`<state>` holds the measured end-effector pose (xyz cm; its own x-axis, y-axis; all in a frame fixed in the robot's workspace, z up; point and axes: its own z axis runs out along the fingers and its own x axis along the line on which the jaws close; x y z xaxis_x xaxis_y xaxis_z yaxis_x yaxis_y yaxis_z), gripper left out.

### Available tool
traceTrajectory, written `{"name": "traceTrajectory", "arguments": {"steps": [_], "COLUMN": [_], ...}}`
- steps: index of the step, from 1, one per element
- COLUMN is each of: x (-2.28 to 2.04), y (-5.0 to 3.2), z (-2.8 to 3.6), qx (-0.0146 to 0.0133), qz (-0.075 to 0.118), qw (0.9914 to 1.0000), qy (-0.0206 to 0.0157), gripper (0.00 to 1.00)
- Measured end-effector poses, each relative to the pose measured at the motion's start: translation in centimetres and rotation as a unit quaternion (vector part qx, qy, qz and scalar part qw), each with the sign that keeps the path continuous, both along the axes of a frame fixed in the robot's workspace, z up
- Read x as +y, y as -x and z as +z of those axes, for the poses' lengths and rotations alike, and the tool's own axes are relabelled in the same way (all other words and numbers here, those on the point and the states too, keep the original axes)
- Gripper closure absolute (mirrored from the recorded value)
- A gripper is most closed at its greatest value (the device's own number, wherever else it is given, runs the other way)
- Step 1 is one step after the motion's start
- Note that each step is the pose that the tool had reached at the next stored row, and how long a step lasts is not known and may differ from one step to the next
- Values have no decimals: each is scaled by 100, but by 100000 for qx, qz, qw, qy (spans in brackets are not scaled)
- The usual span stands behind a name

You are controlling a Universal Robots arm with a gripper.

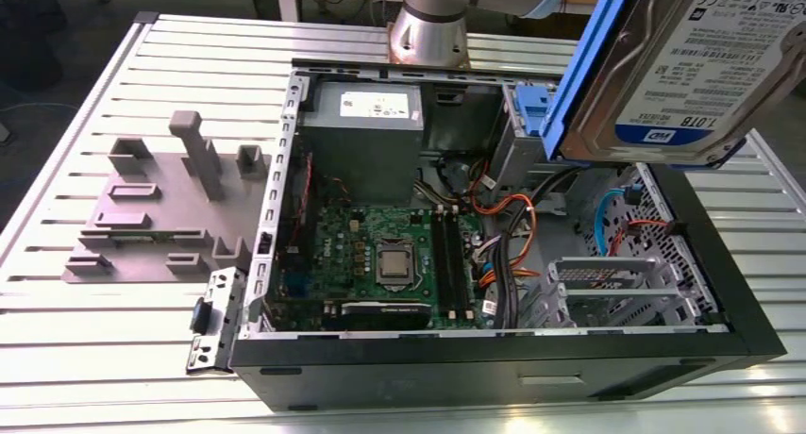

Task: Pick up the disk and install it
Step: 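Pick up the disk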

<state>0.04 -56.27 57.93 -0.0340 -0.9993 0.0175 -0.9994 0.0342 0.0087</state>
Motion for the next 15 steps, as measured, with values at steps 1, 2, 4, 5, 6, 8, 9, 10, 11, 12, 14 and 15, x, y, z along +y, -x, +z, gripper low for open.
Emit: {"name": "traceTrajectory", "arguments": {"steps": [1,2,4,5,6,8,9,10,11,12,14,15], "x": [0,0,0,0,0,0,0,0,0,0,0,0], "y": [0,0,0,0,0,0,0,0,0,0,0,0], "z": [165,174,190,199,208,225,233,241,250,258,275,283], "qx": [-1,0,0,1,1,0,0,2,0,-1,0,-1], "qz": [1,3,0,0,-1,-1,1,1,-1,1,0,-2], "qw": [100000,100000,100000,100000,100000,100000,100000,100000,100000,100000,100000,100000], "qy": [-4,1,-1,1,1,2,2,2,0,-2,0,-2], "gripper": [64,64,64,64,64,64,64,64,64,64,64,64]}}
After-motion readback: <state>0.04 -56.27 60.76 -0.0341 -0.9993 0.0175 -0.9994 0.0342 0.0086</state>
